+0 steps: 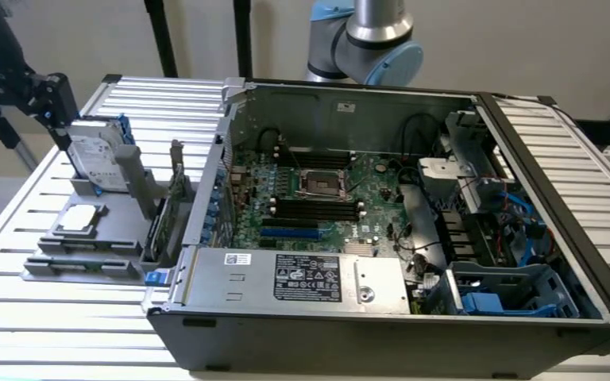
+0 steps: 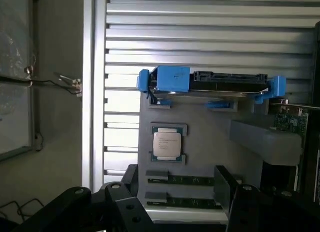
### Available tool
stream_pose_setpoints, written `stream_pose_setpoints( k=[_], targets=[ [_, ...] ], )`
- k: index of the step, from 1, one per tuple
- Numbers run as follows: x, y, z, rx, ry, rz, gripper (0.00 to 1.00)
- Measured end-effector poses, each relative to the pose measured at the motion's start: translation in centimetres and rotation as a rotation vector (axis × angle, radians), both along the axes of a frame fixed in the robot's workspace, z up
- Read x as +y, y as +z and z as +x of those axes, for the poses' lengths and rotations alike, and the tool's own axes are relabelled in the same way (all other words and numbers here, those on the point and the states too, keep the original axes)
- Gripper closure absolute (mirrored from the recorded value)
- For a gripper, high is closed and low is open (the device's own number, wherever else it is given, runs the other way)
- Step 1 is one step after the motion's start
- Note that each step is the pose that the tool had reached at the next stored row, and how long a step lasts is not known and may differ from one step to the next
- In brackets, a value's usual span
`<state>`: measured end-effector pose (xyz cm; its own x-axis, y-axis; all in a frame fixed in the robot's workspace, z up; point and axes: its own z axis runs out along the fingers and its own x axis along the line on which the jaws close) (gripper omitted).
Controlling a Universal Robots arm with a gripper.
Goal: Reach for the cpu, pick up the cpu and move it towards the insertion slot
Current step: 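Pick up the cpu and move it towards the insertion slot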
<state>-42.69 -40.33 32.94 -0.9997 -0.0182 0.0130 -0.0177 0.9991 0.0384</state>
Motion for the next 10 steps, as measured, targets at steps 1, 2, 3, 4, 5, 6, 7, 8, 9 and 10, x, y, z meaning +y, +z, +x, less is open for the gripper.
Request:
stream_pose_setpoints(
  k=[1, 2, 3, 4, 5, 6, 7, 8, 9, 10],
  targets=[
    [0.00, -0.18, 0.0, 0.0000, 0.000, 0.0000, 0.29],
    [-0.01, -0.35, 0.0, 0.0001, 0.000, -0.0001, 0.29],
    [-0.01, -0.53, 0.0, 0.0002, 0.000, -0.0001, 0.29],
    [-0.01, -0.73, 0.0, 0.0001, 0.000, 0.0000, 0.29],
    [-0.01, -0.90, 0.0, 0.0002, 0.000, -0.0001, 0.29],
    [-0.01, -1.09, 0.0, -0.0001, 0.000, 0.0000, 0.29],
    [-0.01, -1.27, 0.0, 0.0001, 0.000, 0.0000, 0.29],
    [-0.01, -1.45, 0.0, 0.0000, 0.000, 0.0000, 0.29],
    [-0.01, -1.63, 0.0, 0.0001, 0.000, -0.0001, 0.29],
    [-0.02, -1.81, 0.0, 0.0001, 0.000, -0.0001, 0.29]
  ],
)
